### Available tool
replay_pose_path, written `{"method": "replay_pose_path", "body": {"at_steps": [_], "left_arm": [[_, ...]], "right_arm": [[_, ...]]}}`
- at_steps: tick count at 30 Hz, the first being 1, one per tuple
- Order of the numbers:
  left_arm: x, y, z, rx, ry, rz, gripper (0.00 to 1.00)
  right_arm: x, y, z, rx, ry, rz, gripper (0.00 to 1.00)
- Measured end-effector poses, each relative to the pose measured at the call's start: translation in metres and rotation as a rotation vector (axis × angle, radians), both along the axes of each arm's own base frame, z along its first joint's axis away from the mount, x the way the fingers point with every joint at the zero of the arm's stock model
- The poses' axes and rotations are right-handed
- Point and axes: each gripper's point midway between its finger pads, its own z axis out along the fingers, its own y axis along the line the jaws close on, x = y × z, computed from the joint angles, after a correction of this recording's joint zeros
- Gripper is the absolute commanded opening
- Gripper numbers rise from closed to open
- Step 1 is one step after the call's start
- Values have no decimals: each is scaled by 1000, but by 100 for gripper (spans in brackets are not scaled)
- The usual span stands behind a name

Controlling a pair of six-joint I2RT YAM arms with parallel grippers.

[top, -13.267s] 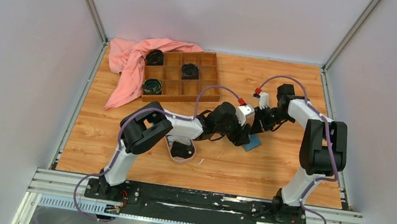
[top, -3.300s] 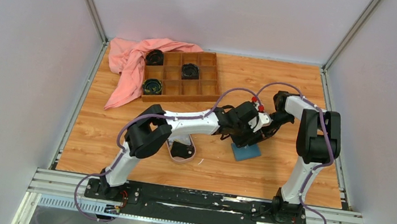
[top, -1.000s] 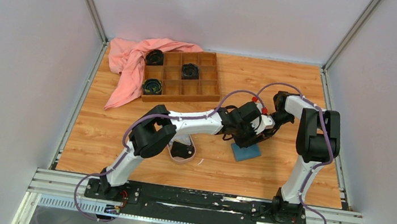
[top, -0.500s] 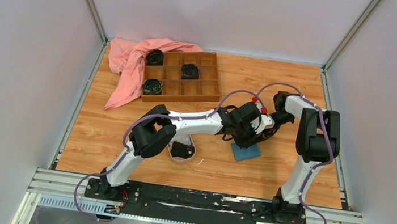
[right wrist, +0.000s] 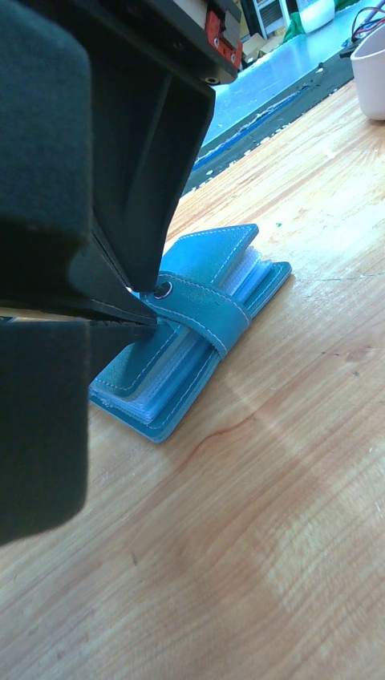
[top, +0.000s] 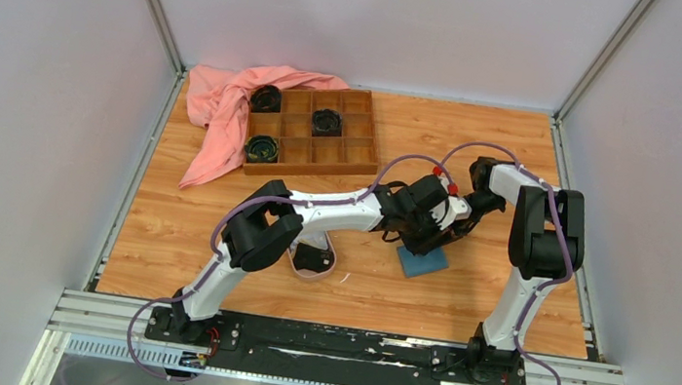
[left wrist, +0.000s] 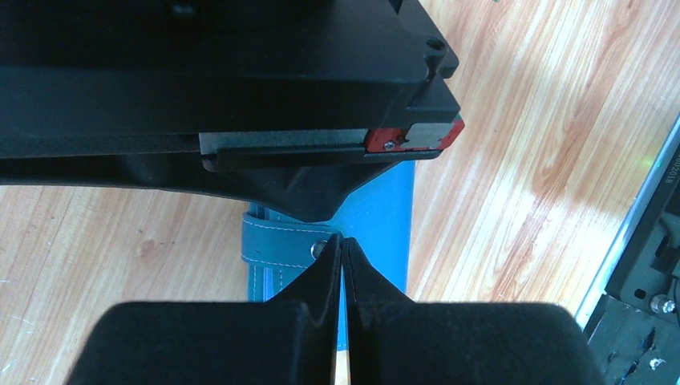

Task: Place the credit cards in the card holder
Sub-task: Close the card holder at the center of the board.

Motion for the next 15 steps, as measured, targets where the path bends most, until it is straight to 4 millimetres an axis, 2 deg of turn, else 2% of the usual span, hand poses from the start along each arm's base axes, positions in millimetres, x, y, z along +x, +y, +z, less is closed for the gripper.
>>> {"method": "replay_pose_path", "body": {"at_steps": [15], "left_arm": [[-3,2,3,-9,25,19,0]], "right_arm": [[0,0,0,1,2,-1,0]]}}
